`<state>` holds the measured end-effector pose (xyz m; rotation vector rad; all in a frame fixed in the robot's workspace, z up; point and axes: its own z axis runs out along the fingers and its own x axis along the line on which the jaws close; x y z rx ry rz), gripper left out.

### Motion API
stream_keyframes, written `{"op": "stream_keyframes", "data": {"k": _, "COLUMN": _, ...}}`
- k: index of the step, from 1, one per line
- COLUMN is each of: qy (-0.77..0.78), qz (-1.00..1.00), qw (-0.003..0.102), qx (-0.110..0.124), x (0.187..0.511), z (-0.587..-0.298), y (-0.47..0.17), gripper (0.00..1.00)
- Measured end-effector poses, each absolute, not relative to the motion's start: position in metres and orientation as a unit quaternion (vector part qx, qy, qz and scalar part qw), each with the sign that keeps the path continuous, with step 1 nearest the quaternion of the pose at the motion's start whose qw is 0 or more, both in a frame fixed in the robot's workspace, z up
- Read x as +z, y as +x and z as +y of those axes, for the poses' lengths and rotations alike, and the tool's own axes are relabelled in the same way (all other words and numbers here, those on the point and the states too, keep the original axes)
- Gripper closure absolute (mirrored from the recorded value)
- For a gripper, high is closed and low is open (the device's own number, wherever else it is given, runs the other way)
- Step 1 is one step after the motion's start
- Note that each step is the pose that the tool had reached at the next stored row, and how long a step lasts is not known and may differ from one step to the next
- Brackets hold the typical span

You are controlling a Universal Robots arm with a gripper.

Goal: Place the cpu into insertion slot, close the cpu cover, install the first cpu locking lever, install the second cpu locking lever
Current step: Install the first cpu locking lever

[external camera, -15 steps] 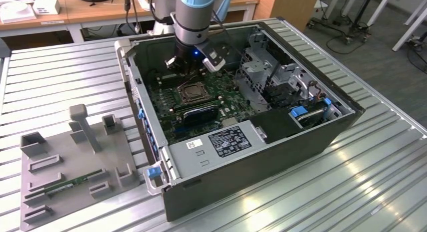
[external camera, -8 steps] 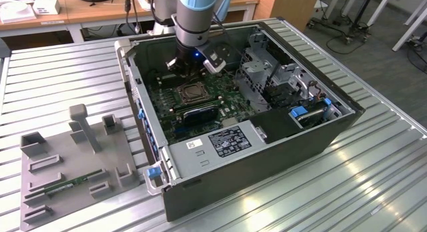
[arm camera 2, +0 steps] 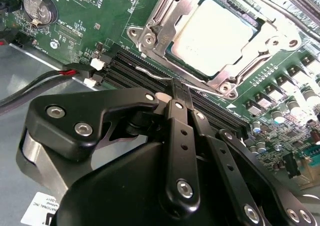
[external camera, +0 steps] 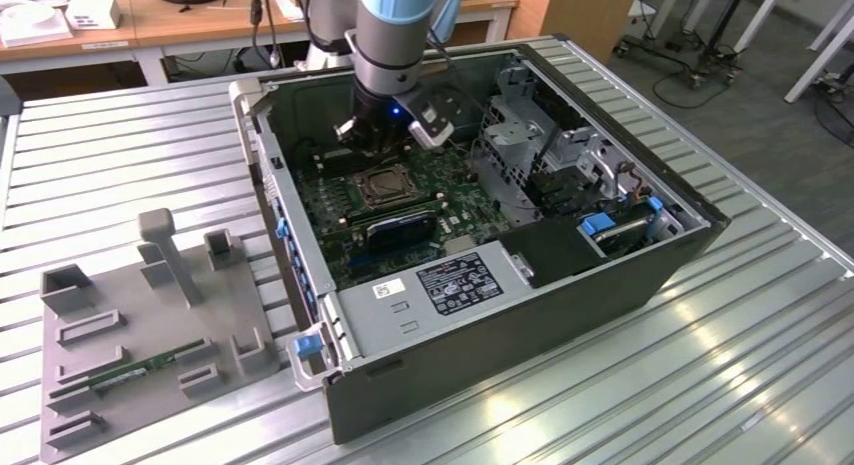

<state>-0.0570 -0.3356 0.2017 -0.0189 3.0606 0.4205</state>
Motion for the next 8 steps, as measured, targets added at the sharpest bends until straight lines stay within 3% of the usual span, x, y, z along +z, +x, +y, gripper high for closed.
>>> {"op": "stream_keyframes", "data": {"k": 8, "qy": -0.006, "qz": 0.99, "qw": 0.026, "qx": 0.136, "x": 0.2, "z": -0.3354, "y": -0.0548, "gripper": 0.89}}
